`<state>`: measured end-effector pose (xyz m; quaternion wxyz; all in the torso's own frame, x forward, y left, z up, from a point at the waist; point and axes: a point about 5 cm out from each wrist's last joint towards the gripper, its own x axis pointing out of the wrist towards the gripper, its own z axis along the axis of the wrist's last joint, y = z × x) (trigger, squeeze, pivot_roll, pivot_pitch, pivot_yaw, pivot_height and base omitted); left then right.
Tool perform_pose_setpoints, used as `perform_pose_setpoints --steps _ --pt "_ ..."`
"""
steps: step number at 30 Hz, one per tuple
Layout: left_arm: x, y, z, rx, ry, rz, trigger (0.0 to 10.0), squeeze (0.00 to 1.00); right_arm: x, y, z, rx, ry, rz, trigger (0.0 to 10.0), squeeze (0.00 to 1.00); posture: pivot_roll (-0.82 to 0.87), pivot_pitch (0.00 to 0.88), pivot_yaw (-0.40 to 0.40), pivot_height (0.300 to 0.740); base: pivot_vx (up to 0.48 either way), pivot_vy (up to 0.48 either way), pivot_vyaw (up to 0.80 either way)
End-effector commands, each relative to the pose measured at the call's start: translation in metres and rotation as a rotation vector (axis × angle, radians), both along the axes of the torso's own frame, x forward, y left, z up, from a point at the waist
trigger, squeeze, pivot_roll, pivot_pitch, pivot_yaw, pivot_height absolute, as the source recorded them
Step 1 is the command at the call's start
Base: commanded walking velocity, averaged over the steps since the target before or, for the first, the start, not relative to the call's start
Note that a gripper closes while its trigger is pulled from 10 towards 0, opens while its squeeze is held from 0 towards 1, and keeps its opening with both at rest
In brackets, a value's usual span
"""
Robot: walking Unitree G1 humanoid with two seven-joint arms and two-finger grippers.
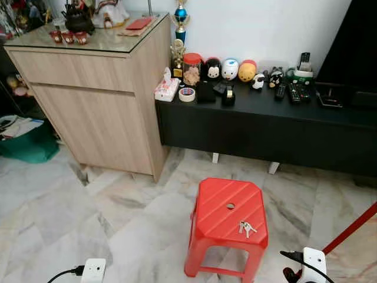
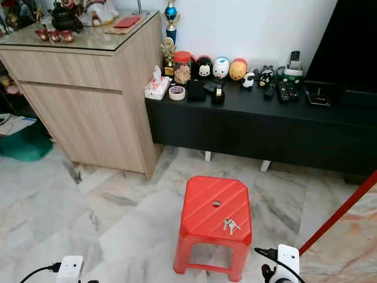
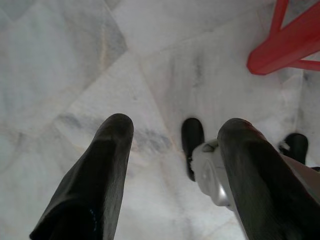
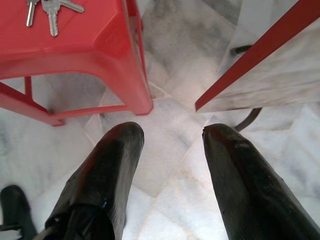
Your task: Hang keys on a hook
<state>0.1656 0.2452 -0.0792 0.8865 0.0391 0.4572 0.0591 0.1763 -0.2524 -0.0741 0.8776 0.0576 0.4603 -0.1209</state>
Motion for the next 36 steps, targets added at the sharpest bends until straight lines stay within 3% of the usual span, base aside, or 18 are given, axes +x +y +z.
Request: perform_pose_setpoints --steps 1,9,15,26,36 --pt "-0.0027 0.0016 -0.0005 -0.008 -0.009 0.037 10.0 0.0 -0.0027 -0.0035 -0.0002 -0.009 0.01 0.002 10.0 0.0 0.05 0.0 -0.068 0.74 0.244 0.0 0.0" --pt "-0.0089 0.0035 -0.0028 -0.006 0.022 0.019 10.0 0.0 -0.0059 -0.0033 -0.0014 -0.005 0.007 0.021 10.0 0.0 0.03 0.0 -0.046 0.74 0.267 0.0 0.0" --pt "-0.0112 0.003 -0.0037 -0.013 0.024 0.015 10.0 0.0 -0.0097 -0.0044 -0.0029 -0.01 0.03 0.017 10.0 0.0 0.03 0.0 -0.043 0.74 0.274 0.0 0.73" --pt "-0.0089 0.0028 -0.0023 -0.011 0.003 0.004 10.0 0.0 -0.0085 -0.0065 -0.0016 -0.01 -0.001 -0.031 10.0 0.0 0.03 0.0 -0.046 0.74 0.27 0.0 0.0" --pt "-0.0019 0.0032 0.0024 0.003 -0.068 0.002 10.0 0.0 -0.0035 -0.0065 0.0014 -0.011 -0.055 -0.055 10.0 0.0 0.03 0.0 -0.048 0.74 0.0 0.0 0.0"
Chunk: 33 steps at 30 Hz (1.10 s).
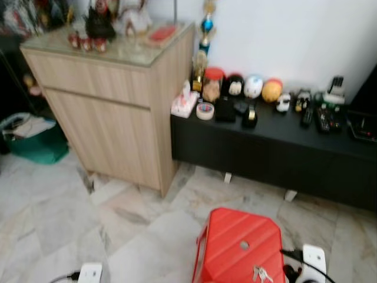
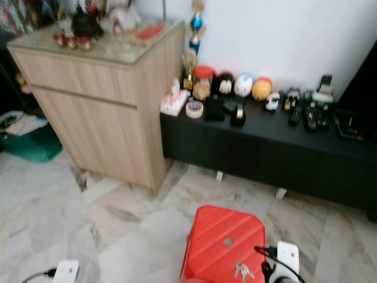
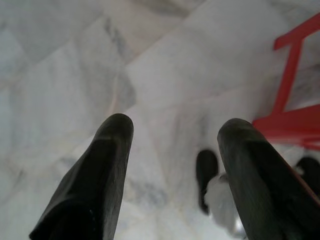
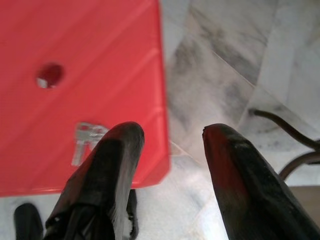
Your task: Hang keys on a hook
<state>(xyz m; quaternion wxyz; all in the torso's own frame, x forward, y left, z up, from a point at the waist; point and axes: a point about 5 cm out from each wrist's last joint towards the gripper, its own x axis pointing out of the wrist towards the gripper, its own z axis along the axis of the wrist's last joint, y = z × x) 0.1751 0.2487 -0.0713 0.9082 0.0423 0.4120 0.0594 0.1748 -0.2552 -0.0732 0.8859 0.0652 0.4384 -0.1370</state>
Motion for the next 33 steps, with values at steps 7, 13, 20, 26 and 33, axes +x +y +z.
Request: perform_pose_setpoints --steps 7,13,20,26,33 --pt "0.002 0.0 0.009 0.004 -0.189 0.062 10.0 0.0 0.008 -0.003 0.009 0.008 -0.157 -0.016 10.0 0.0 0.02 0.0 -0.04 0.74 0.0 0.0 0.0" --pt "0.055 -0.015 0.089 0.08 -0.763 -0.078 10.0 0.0 0.016 0.0 0.017 -0.005 -0.26 0.099 10.0 0.0 0.02 0.0 -0.042 0.74 0.0 0.0 0.0" --pt "0.056 -0.026 0.121 0.058 -0.896 -0.12 10.0 0.0 0.019 0.0 0.021 -0.049 -0.302 0.173 10.0 0.0 0.06 0.0 -0.06 0.74 0.0 0.0 0.0" --pt "0.042 -0.035 0.129 0.048 -0.906 -0.148 10.0 0.0 0.02 -0.002 0.024 -0.057 -0.336 0.159 10.0 0.0 0.07 0.0 -0.064 0.74 0.0 0.0 0.0" --pt "0.018 -0.034 0.125 0.049 -0.841 -0.149 10.0 0.0 0.021 -0.001 0.025 -0.113 -0.345 0.185 10.0 0.0 0.05 0.0 -0.045 0.74 0.0 0.0 0.0"
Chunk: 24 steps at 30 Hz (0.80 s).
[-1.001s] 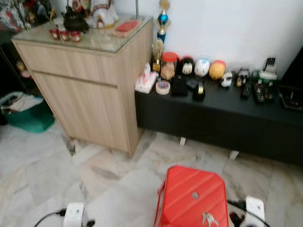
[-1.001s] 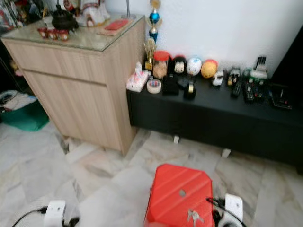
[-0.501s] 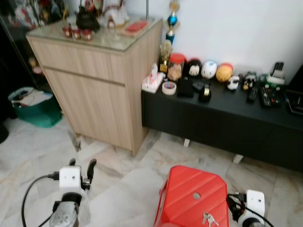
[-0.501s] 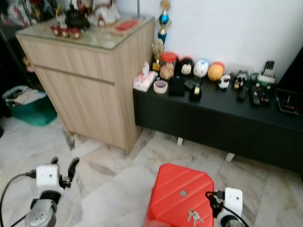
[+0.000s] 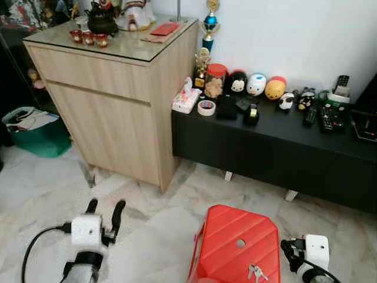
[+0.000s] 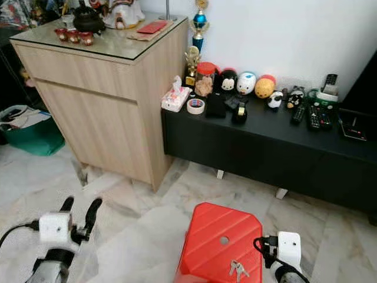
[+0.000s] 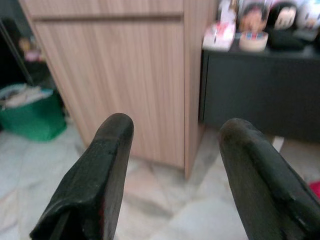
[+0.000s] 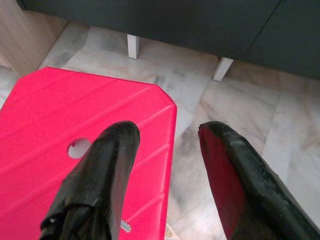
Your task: Hang keys on a hook
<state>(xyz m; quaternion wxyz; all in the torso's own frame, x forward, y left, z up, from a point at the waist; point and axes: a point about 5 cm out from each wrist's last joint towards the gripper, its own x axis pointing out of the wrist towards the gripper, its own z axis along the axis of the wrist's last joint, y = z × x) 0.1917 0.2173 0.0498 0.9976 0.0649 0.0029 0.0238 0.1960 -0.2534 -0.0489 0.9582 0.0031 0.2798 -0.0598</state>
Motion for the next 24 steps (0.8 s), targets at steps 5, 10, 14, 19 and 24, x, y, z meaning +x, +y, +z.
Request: perform_pose_setpoints --steps 5,10,14,19,24 --pt "0.009 -0.008 0.006 -0.006 0.018 -0.048 10.0 0.0 -0.002 -0.002 0.001 0.017 -0.029 -0.052 10.0 0.0 0.02 0.0 -0.019 0.74 0.0 0.0 0.0" --pt "0.015 -0.011 0.009 -0.006 0.022 -0.07 10.0 0.0 -0.005 -0.002 -0.003 0.073 -0.006 -0.109 10.0 0.0 0.02 0.0 -0.015 0.74 0.0 0.0 0.0" --pt "0.02 -0.014 0.01 -0.003 0.04 -0.077 10.0 0.0 -0.005 -0.002 -0.004 0.051 0.009 -0.105 10.0 0.0 0.01 0.0 -0.017 0.74 0.0 0.0 0.0" --pt "0.024 -0.016 0.009 -0.009 0.046 -0.07 10.0 0.0 -0.007 -0.002 -0.007 0.083 0.046 -0.13 10.0 0.0 0.01 0.0 -0.016 0.74 0.0 0.0 0.0" --pt "0.026 -0.02 0.013 -0.013 0.044 -0.064 10.0 0.0 -0.01 -0.005 -0.01 0.106 0.074 -0.199 10.0 0.0 0.03 0.0 -0.024 0.74 0.0 0.0 0.0"
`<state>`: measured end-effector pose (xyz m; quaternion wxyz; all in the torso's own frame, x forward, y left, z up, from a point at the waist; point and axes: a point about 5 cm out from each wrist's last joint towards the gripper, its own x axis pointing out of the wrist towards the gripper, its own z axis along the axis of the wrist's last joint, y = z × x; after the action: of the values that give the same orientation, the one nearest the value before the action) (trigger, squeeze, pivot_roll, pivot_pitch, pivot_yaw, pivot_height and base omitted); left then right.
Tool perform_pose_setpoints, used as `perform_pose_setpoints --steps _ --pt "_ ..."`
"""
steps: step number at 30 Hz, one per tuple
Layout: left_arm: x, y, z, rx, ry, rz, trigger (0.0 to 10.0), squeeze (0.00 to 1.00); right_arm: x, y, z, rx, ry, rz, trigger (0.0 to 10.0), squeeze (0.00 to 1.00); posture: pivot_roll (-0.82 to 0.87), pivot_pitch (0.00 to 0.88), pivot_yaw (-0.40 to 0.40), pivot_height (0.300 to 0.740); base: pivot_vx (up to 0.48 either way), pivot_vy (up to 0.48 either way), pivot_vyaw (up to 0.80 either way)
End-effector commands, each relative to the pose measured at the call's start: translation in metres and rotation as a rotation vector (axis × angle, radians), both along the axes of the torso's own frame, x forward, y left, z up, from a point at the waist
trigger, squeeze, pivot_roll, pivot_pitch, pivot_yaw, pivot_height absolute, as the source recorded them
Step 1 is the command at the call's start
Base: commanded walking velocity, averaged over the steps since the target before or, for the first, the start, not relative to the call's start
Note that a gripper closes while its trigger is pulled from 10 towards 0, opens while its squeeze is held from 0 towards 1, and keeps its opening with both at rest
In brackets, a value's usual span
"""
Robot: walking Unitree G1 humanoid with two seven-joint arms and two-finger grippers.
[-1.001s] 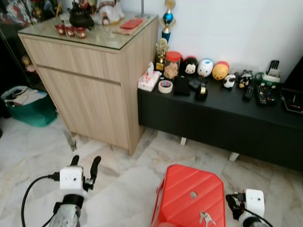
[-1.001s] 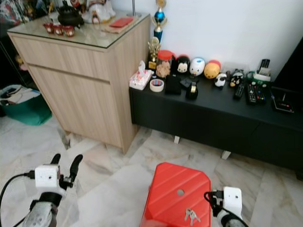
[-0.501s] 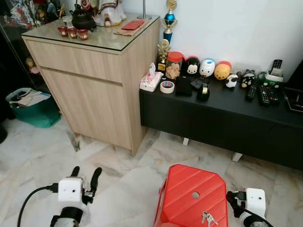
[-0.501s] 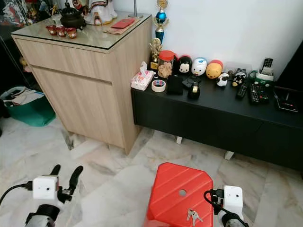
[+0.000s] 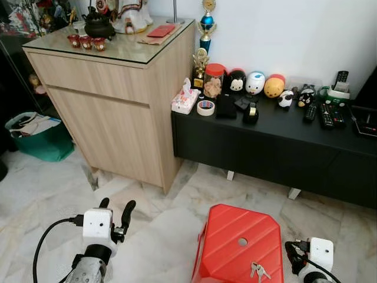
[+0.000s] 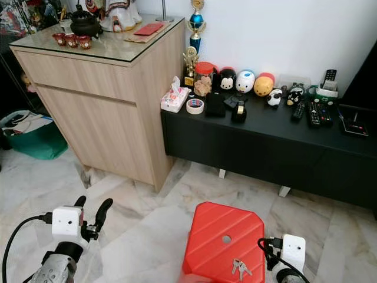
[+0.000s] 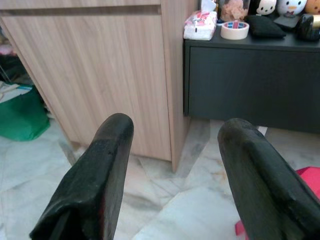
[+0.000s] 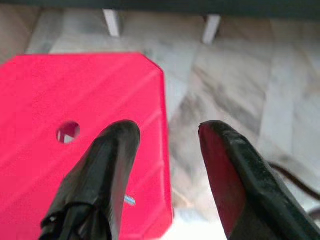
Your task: Hang keys on a hook
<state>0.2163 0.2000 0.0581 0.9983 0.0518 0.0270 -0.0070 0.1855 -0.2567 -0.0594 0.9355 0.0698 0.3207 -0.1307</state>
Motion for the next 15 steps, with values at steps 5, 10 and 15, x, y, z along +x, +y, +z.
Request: perform_pose_setpoints --steps 5,10,15 --pt "0.0 0.006 0.006 0.032 -0.003 0.018 10.0 0.0 0.006 0.0 0.007 0.006 -0.091 0.005 10.0 0.0 0.03 0.0 -0.014 0.74 0.0 0.0 0.0" --pt "0.001 0.01 0.005 0.049 0.016 0.004 10.0 0.0 -0.001 0.004 -0.005 -0.077 0.13 0.131 10.0 0.0 0.03 0.0 0.012 0.74 0.0 0.0 0.0" --pt "0.002 0.013 0.005 0.055 0.024 0.004 10.0 0.0 -0.005 0.005 -0.009 -0.059 0.167 0.1 10.0 0.0 0.03 0.0 0.017 0.74 0.0 0.0 0.0"
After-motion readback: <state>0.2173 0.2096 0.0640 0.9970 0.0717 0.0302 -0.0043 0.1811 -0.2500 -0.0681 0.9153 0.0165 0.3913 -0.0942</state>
